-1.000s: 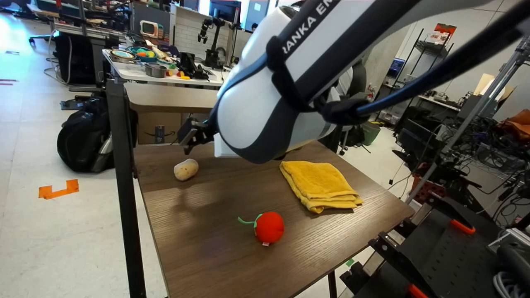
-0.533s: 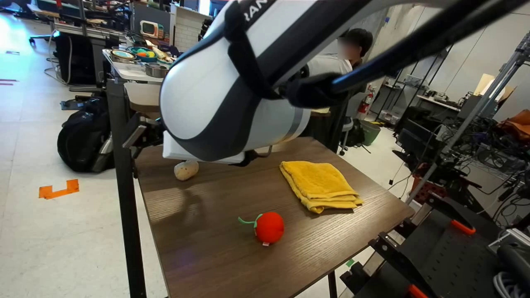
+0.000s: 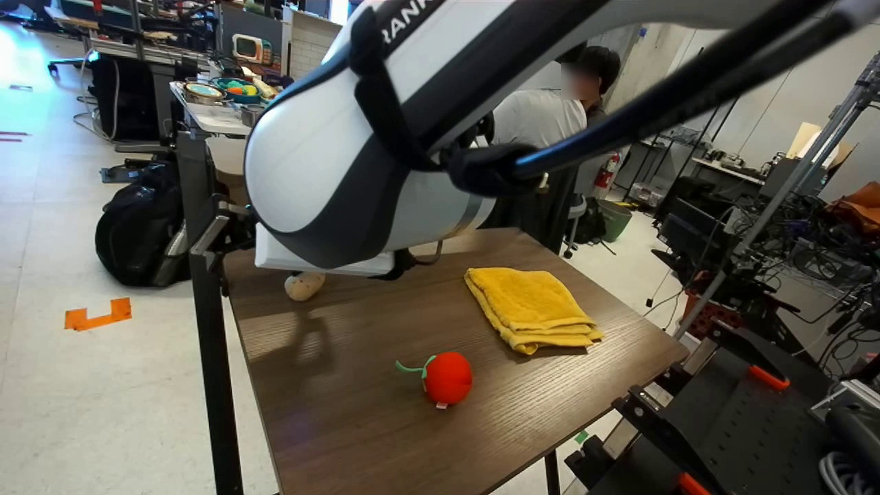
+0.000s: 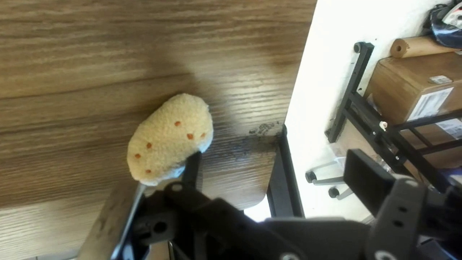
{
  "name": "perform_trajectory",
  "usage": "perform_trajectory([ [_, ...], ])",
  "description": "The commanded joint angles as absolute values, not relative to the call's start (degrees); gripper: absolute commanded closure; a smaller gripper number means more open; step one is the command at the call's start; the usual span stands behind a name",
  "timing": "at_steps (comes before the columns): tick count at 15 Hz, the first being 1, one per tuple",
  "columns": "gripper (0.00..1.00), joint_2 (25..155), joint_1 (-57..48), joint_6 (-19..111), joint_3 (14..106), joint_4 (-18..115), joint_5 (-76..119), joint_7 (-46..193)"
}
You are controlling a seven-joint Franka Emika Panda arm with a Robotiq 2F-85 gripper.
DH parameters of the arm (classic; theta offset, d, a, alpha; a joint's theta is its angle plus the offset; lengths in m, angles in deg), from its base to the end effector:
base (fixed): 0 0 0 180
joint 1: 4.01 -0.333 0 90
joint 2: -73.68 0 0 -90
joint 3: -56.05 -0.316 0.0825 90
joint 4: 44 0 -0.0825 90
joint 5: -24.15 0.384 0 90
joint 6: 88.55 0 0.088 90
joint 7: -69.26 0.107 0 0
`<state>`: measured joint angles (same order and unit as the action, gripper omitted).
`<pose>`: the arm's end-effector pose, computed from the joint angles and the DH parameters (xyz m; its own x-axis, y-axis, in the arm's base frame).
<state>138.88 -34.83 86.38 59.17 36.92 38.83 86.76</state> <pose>0.6522 0.3312 0.0668 0.9014 -0.0772 0.4260 0.0265 -0.9723 -0.2323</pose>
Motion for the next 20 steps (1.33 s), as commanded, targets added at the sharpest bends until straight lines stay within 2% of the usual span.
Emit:
perform_trajectory([
  [1,0.00,137.2,-36.0,83.5,61.1,37.4,36.7,89.3],
  [8,0.00,135.5,-38.7,81.5,66.5,40.5,35.8,93.0],
  [13,0.00,137.2,-37.6,78.1,66.1,39.3,34.6,94.2],
  [14,0.25,137.9,-37.4,77.9,65.9,38.5,34.6,94.4],
  [15,0.26,138.2,-37.2,77.9,65.8,38.2,34.6,94.7],
  [20,0.64,137.1,-37.0,78.5,65.6,39.8,34.6,94.6],
])
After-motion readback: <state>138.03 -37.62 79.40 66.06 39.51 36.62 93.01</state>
